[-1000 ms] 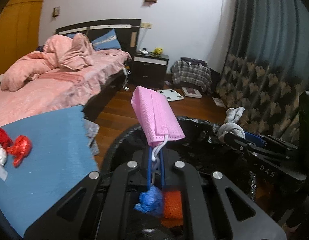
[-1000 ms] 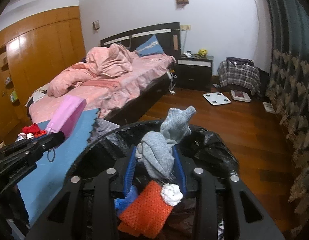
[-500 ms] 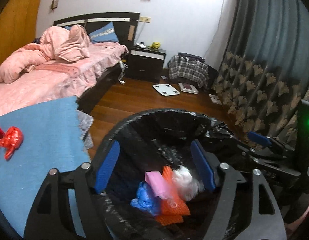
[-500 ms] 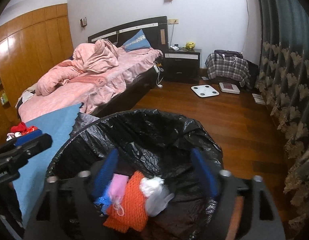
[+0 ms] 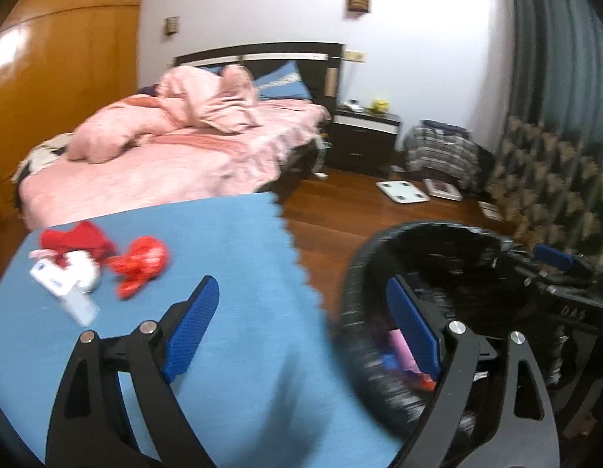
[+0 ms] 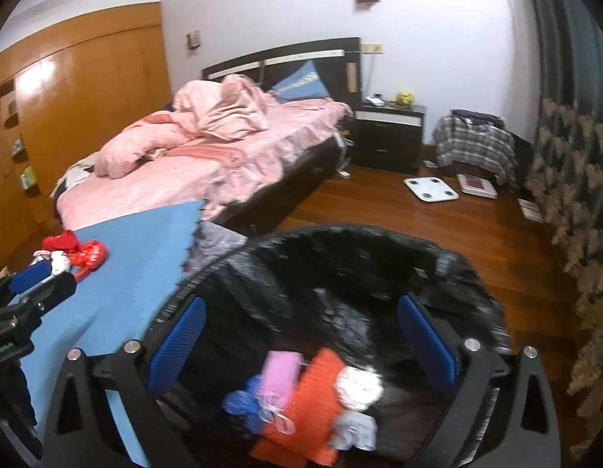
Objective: Collect trash
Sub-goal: 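Return to the table and grasp the white alcohol-pad box with the left tool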
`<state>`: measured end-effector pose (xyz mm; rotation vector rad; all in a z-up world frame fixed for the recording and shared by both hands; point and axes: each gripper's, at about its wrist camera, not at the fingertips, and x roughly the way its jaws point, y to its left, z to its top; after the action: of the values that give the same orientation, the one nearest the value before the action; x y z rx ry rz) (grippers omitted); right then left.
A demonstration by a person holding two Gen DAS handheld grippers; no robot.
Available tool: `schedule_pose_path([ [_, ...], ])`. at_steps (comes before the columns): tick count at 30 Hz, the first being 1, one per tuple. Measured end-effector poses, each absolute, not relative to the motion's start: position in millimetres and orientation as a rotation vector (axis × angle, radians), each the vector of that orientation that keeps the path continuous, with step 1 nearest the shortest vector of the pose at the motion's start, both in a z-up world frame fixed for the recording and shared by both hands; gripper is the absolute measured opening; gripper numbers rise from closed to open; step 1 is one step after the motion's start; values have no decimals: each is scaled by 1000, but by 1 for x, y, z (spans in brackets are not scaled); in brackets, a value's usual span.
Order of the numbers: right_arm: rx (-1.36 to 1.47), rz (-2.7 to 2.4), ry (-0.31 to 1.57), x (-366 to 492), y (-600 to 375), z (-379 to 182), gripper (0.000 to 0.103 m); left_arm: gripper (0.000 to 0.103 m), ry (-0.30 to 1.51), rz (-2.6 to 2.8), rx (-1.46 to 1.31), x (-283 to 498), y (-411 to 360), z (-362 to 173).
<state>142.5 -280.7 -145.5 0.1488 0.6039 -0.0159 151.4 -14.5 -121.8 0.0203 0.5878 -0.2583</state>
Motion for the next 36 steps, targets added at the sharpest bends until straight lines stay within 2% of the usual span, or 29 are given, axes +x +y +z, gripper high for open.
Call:
schedule_pose_path([
  [15, 75, 204, 584, 216, -124, -148, 97, 85, 639, 138, -53, 182, 144, -149],
  [22, 40, 229, 618, 245, -77, -165, 97, 85, 692, 182, -121, 210, 171, -167],
  [33, 32, 212, 639, 259, -75, -175, 97, 85, 748, 266, -143, 249, 180, -178],
  [36, 25, 218, 644, 260, -73, -177, 97, 73, 768, 281, -161, 249, 189, -181],
])
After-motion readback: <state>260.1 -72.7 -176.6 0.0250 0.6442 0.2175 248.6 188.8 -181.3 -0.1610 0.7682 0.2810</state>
